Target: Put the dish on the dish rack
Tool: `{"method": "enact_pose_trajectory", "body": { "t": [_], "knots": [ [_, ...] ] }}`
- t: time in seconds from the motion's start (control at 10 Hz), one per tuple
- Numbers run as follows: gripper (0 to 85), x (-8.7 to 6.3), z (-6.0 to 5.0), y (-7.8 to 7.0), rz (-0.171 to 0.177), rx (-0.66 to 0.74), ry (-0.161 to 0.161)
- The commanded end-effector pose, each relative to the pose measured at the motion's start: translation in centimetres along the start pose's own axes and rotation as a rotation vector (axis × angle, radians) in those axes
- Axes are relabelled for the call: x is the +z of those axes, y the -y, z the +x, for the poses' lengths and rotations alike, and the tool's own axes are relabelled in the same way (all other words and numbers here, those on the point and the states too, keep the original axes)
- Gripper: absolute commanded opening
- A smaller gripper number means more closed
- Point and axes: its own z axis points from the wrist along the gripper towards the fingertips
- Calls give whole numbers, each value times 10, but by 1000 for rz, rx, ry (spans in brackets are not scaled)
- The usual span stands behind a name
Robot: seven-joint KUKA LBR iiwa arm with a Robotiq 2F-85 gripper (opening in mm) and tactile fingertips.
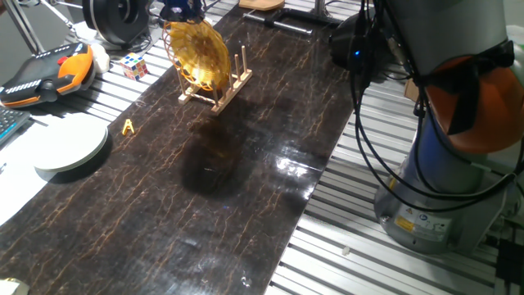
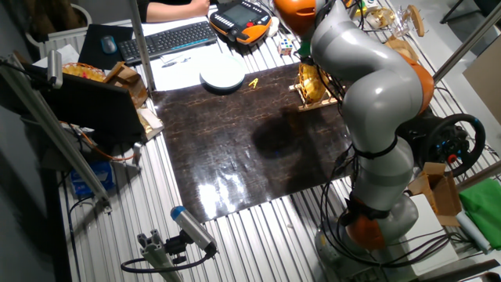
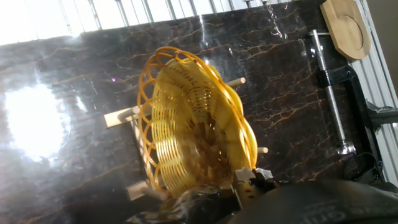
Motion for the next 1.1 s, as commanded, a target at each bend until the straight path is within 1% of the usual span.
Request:
{"method": "enact_pose_trajectory", "body": {
  "t": [0.0,0.3,0.5,0.6,0.7,0.8,1.0],
  "knots": [
    [163,0,0,0,2,0,-5],
    [177,-2,1,1,-9,7,-27],
    [183,-7,3,4,-23,11,-47],
    [187,-11,5,7,-42,17,-69],
    [187,-13,6,9,-47,15,-74],
    [187,-13,6,11,-75,0,-82],
    [157,-15,6,15,-120,-25,-105]
  ]
}}
